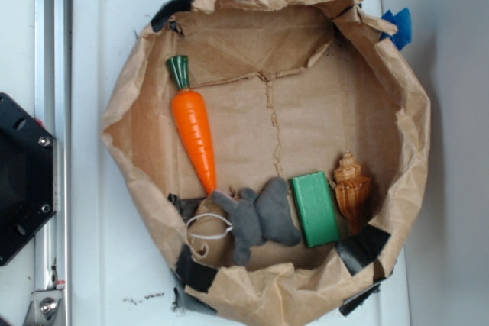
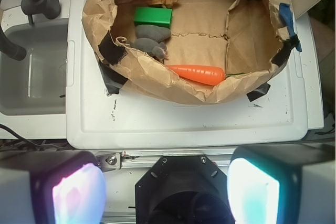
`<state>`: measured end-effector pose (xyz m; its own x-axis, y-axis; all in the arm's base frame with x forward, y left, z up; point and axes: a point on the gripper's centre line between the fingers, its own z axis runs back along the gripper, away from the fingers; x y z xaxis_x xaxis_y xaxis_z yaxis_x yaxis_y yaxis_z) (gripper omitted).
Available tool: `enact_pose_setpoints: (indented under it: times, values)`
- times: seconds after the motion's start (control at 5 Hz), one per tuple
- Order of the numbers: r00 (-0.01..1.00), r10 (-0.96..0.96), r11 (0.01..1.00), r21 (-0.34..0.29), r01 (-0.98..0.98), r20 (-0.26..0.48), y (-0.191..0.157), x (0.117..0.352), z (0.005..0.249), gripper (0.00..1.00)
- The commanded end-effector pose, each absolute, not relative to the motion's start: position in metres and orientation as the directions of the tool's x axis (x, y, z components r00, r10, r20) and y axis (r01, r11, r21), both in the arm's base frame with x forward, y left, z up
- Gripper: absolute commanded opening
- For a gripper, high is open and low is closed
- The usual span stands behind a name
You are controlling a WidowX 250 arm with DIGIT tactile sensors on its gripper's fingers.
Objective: Grab the gray animal.
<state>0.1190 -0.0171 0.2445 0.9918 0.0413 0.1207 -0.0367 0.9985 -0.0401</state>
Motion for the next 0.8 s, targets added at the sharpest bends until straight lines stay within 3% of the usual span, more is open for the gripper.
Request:
enact_pose_setpoints:
  times: [0.0,0.2,0.4,0.6]
  values:
    - [0.992,0.041,0.999,-0.04,-0.037,0.121,-0.017,0.119,0.244,1.0]
    - [0.98,0.124,0.992,0.004,-0.126,0.154,-0.018,0.169,0.231,1.0]
    - [0.972,0.171,0.985,0.002,-0.174,0.16,-0.013,0.199,0.221,1.0]
    - [0.909,0.378,0.925,-0.017,-0.381,0.174,-0.006,0.213,0.205,1.0]
